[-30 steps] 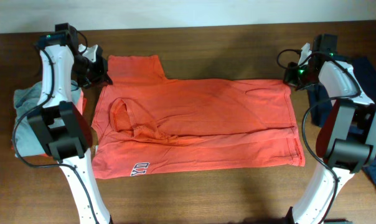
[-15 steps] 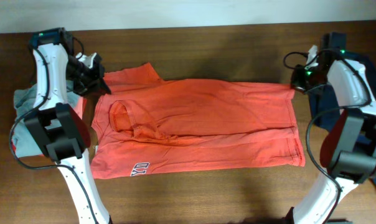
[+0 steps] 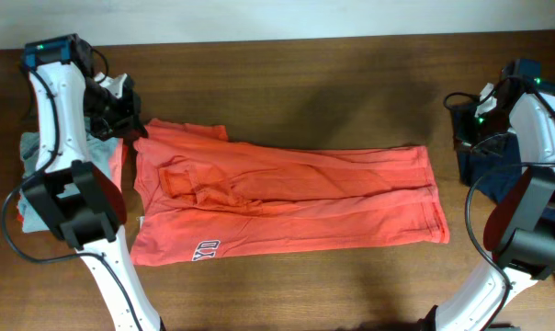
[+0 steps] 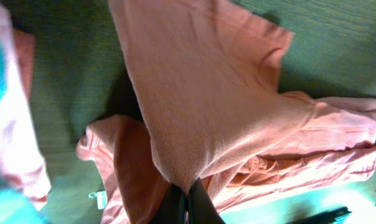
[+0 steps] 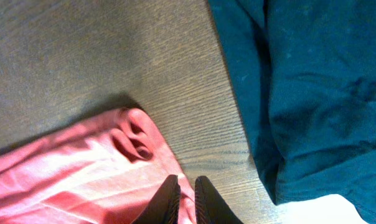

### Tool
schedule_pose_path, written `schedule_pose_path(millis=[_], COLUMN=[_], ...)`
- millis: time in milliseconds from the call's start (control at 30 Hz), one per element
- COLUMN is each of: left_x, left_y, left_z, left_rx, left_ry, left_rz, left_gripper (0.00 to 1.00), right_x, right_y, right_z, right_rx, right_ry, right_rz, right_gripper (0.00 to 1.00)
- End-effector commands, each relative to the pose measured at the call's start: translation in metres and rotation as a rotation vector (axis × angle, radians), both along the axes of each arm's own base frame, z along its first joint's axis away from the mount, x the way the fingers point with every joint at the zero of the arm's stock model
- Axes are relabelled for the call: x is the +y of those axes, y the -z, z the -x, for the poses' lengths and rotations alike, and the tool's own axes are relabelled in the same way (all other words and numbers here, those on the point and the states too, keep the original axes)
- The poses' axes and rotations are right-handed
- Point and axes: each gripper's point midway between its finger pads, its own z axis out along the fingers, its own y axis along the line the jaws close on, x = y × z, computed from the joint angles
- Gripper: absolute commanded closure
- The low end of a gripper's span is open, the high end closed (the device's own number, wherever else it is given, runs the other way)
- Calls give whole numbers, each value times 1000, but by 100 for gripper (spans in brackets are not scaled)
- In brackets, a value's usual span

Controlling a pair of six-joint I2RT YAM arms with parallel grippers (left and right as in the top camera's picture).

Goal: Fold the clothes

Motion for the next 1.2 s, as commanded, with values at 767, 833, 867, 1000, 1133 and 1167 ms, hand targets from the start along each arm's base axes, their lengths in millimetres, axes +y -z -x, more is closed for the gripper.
schedule_pose_path(millis=[767,833,867,1000,1133,1167], left_x=[-19,-19,-19,-19,-19,-19], left_y=[-20,-20,-20,-20,-20,-20], left_z=[4,4,4,4,3,3], left_rx=[-52,-55,-55,-55,-58,-59], left_ry=[92,92,92,92,91,91], left_rz=[-95,-96,-96,-96,-96,-96], left_gripper=[100,100,100,100,100,100], right_x=[72,70,70,71,72,72], right_y=[13,18,19,32,39,39], right_z=[-36,-36,-36,-34,-34,-34], right_rx=[-95,-85,-81,-53,-42,-40], right_ry=[-269,-269,-268,-267,-267,-267], right_rz=[-108,-100,-102,-114,-118,-119], right_gripper=[61,61,61,61,62,62])
